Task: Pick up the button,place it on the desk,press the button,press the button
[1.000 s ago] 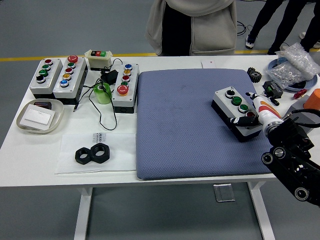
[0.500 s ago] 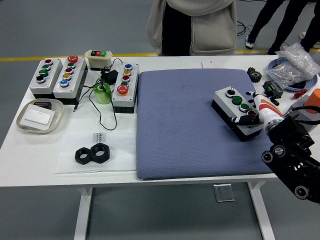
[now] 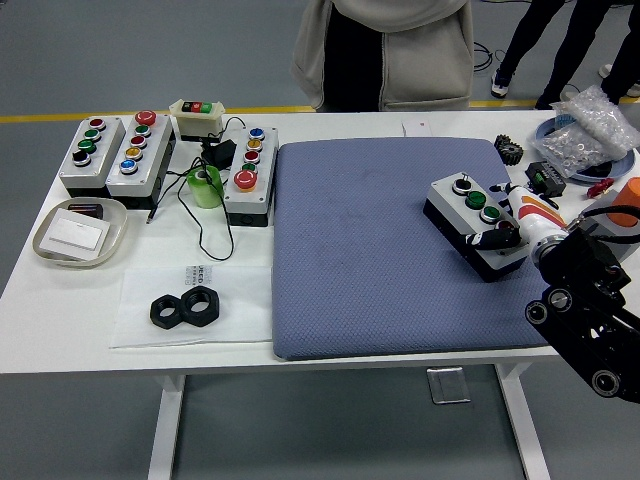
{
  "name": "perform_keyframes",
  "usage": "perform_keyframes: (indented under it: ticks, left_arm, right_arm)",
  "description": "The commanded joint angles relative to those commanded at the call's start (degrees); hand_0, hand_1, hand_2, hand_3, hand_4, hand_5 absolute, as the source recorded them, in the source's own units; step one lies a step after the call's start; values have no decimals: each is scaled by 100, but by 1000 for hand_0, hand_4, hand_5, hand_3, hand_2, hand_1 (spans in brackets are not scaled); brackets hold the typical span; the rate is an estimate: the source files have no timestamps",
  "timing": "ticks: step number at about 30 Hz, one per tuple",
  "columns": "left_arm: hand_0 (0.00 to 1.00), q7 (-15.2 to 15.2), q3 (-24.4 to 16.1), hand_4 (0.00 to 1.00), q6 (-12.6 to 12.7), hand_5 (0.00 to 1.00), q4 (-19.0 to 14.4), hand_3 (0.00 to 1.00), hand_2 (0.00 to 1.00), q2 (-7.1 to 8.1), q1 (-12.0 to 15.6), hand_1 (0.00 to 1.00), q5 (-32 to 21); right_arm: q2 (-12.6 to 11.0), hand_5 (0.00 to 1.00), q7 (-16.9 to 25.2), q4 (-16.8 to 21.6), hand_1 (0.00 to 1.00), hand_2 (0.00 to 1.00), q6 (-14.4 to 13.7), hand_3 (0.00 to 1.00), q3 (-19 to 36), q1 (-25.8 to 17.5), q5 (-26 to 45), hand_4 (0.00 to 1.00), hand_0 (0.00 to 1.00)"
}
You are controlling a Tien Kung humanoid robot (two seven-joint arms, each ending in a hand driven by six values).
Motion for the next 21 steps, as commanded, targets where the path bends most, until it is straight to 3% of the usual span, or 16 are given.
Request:
perform_keyframes:
  ticks: [19, 20, 21]
  left_arm:
    - [699, -9, 21, 643, -3, 998, 7, 829, 893, 0, -9, 832, -32]
    - [700, -8, 21, 643, -4, 998, 8, 829, 893, 1, -13, 832, -34]
    - [700, -9, 22, 643, -4, 998, 8, 829, 893, 1, -18, 832, -38]
  right_arm:
    - [-48, 186, 17, -2, 586, 590, 97, 776, -72, 22, 1, 972, 788]
    - [-60, 174, 19, 3, 545, 567, 100, 761, -83, 31, 0, 961, 708]
    - [-76, 174, 22, 9, 545, 567, 108, 761, -99, 43, 1, 961, 708]
